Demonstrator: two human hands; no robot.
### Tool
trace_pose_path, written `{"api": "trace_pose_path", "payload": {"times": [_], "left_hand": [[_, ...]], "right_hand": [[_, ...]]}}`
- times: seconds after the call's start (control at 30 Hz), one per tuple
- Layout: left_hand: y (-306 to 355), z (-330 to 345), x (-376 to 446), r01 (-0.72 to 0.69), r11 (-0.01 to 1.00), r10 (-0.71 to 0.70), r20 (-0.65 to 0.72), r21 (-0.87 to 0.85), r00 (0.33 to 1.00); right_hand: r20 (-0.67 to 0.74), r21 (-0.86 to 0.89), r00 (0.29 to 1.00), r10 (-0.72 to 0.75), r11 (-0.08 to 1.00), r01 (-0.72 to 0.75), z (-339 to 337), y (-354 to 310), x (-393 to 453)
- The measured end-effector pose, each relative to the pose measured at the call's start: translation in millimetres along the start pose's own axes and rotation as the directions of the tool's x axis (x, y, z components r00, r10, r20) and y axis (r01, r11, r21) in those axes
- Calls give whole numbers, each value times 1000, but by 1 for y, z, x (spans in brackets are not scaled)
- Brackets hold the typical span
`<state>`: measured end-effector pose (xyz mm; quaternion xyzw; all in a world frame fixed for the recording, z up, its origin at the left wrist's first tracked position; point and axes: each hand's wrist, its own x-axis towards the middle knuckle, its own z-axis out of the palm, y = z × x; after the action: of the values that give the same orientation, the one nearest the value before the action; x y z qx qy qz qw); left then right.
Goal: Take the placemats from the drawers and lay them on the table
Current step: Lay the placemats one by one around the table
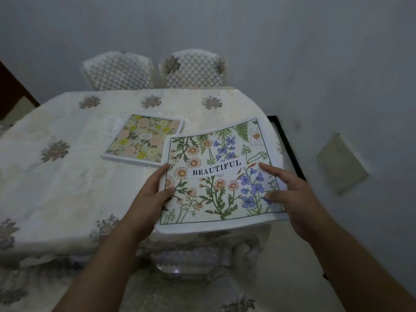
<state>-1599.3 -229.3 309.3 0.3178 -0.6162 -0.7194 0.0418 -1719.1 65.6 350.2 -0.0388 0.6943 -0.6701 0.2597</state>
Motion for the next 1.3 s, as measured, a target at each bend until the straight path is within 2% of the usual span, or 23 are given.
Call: {"api": "trace_pose_path", "payload": {"times": [0.13, 0.3, 0.43, 0.7, 0.87, 0.97, 1.1, 1.3], "left_hand": [[16, 21, -26, -126, 970, 104, 116, 207, 988], [37, 28, -49, -364, 865, 251, 329, 344, 910], [50, 27, -64, -425, 833, 260, 428, 354, 866], [58, 74, -113, -482, 820, 202, 633, 308, 747], [49, 130, -151, -521, 803, 169, 728, 289, 665], [42, 164, -174, -529, 804, 165, 753, 272, 637], [33, 206, -206, -520, 815, 164, 761, 254, 628], [13, 264, -233, -520, 813, 163, 755, 262, 635]], "right_hand": [[-125, -111, 991, -49, 993, 35, -7, -21, -50], [-363, -264, 917, -168, 962, 72, 2, -23, -115], [-507, -326, 841, -190, 945, 17, 11, -7, -162], [-718, -279, 674, -174, 959, -49, 0, 21, -263], [-799, -194, 582, -151, 981, -12, -30, 40, -319], [-827, -181, 543, -144, 983, -14, -56, 45, -346], [-845, -166, 518, -135, 986, -13, -94, 51, -373], [-833, -178, 536, -139, 984, -21, -156, 59, -395]]}}
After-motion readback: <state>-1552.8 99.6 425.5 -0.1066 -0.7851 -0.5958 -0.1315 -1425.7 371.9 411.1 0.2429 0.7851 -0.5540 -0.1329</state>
